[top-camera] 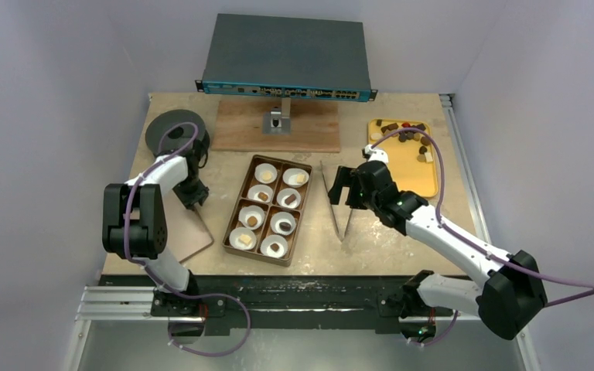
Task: Pack the chocolate
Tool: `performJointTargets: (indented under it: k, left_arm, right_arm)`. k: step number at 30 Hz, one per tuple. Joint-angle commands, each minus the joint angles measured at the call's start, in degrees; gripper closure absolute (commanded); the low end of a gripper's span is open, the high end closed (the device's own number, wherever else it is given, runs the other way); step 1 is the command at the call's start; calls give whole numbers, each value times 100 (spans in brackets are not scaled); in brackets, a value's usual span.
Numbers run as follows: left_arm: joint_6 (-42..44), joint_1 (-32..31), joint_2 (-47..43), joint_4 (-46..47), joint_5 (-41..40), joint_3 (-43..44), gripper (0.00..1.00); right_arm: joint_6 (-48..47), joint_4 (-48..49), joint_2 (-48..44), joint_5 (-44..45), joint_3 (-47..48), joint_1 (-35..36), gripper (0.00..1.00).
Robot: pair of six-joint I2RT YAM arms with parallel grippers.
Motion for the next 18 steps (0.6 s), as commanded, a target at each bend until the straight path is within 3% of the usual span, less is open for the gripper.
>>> performJointTargets:
  k: [1, 6, 11, 18]
  left_arm:
    - [-462, 38, -130, -126, -61, -60, 68]
    - [-736, 38, -265, -128, 172, -250, 67]
    - [-987, 38, -372, -138, 404, -491, 76]
    - [-1322, 38, -743, -219, 418, -905, 79]
  right_arm:
    - [-83, -48, -220, -122, 170, -22, 1]
    - [-76, -51, -347, -240, 139, -15, 1]
    - [-27, -62, -472, -300, -3, -16, 1]
    - [-20, -172, -751, -246, -142, -17, 1]
